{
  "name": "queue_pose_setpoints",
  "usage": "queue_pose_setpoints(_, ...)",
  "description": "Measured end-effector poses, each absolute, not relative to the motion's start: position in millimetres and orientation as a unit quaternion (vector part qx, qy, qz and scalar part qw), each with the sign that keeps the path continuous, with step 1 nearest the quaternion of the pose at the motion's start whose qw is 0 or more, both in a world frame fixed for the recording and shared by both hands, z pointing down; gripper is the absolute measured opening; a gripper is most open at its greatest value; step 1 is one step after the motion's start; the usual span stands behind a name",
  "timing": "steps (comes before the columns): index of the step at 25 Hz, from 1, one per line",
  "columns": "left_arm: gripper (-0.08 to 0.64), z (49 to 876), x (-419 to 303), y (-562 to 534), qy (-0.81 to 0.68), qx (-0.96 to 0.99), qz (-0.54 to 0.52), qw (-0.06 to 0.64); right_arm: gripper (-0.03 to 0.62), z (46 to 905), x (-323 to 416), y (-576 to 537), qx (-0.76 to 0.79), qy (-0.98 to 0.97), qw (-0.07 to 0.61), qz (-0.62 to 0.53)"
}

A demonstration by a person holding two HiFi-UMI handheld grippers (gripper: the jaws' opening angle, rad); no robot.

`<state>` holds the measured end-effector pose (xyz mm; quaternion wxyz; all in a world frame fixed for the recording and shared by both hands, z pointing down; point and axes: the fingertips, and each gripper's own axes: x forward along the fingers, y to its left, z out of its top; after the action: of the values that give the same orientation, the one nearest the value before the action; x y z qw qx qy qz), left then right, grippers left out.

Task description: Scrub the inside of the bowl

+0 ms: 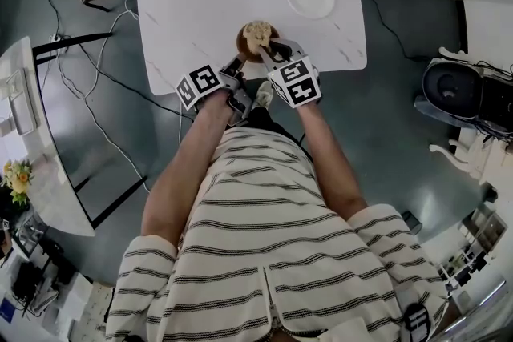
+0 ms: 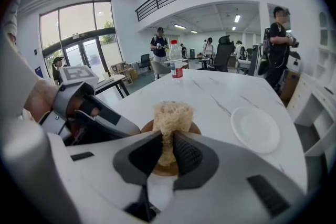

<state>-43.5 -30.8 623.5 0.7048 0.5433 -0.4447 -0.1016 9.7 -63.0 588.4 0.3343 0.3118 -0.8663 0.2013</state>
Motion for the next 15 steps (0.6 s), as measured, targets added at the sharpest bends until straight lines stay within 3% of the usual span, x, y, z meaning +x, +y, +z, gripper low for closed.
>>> queue_pose_setpoints(2,0.057,623.4,-43.0,-30.9,-0.444,0.543,-0.104,0.705,0.069,584.5,10.9,-63.9,0.314,-0.868,0.327,0.203)
queue_pose_setpoints(15,0.058,599.0,-54.4,-29.3,-0.467,0.574,-0.087,0.667,0.069,546.0,19.7,-61.6,0.335,-0.873,0.277,0.220)
